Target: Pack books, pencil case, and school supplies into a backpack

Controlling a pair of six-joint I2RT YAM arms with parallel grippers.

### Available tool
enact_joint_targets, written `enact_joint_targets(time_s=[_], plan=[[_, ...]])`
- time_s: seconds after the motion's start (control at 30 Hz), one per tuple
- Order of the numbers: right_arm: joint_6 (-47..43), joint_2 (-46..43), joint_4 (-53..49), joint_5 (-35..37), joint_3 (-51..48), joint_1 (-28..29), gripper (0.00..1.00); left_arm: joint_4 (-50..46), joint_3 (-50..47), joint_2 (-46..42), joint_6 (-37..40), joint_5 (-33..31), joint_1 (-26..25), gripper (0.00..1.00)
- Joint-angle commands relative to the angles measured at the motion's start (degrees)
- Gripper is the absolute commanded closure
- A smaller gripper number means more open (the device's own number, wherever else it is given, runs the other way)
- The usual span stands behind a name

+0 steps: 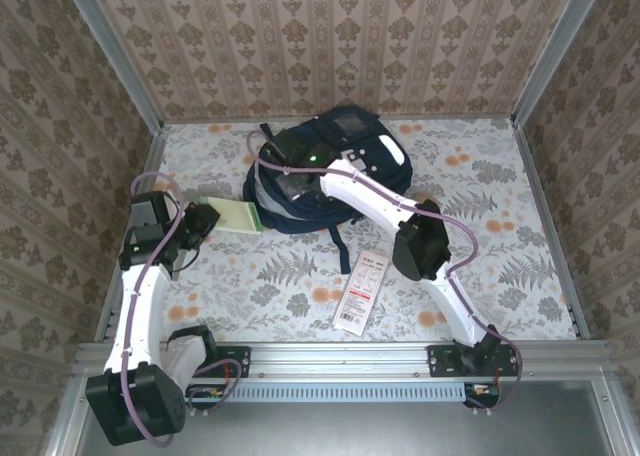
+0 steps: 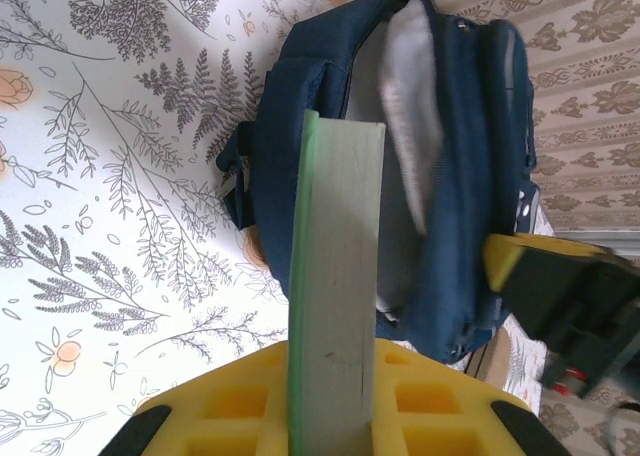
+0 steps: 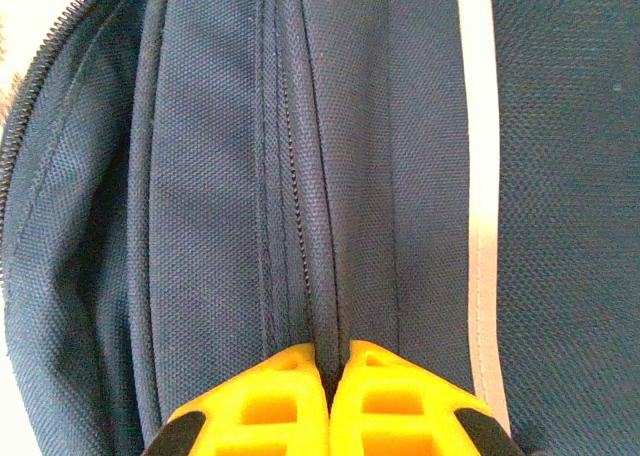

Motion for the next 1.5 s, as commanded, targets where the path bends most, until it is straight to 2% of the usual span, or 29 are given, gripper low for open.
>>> enact_joint_targets(time_s=[0.0, 0.17, 0.5, 0.67, 0.9, 1.07, 1.27, 1.33, 1.37, 1.4, 1.47], plan=[[2.0, -7.8, -0.2, -0.8, 1.2, 0.4, 1.00, 6.0, 0.8, 0.5, -0.5, 1.7, 0.3, 1.00], [0.5, -12.0, -0.5, -3.3, 2.2, -0.3, 1.00, 15.5, -1.9, 2.4, -6.7, 0.0, -1.0, 1.00], [8.5, -16.7, 0.2, -16.7, 4.5, -6.1, 1.00, 39.1, -1.7, 16.2, -17.0, -12.4, -14.0, 1.00], [10.8, -16.2, 0.4, -18.7, 4.4, -7.5, 1.00, 48.3, 1.3, 25.0, -20.0, -17.8, -20.8, 1.00], [12.7, -15.9, 0.8, -21.0, 4.3, -8.8, 1.00, 62.6, 3.8, 36.6, -24.9, -20.3, -27.0, 1.00], [13.7, -15.9, 1.2, -22.1, 3.7, -9.2, 1.00, 61.0, 7.5, 41.7, -24.4, -22.9, -29.8, 1.00], [14.9, -15.7, 2.0, -23.7, 4.0, -9.2, 1.00, 64.4, 14.1, 51.8, -26.4, -24.7, -32.5, 1.00], [15.1, -15.6, 2.1, -23.7, 4.2, -9.3, 1.00, 62.8, 17.5, 54.5, -25.6, -24.8, -33.0, 0.95], [15.3, -15.5, 2.1, -23.8, 4.2, -9.3, 1.00, 60.9, 19.4, 55.6, -24.8, -25.0, -33.0, 0.89], [15.3, -15.5, 2.1, -23.8, 4.2, -9.3, 1.00, 58.4, 21.1, 56.4, -24.1, -25.2, -34.8, 0.79], [15.1, -15.4, 1.8, -23.6, 4.1, -9.5, 1.00, 54.5, 23.0, 57.4, -23.7, -25.4, -35.2, 0.53]])
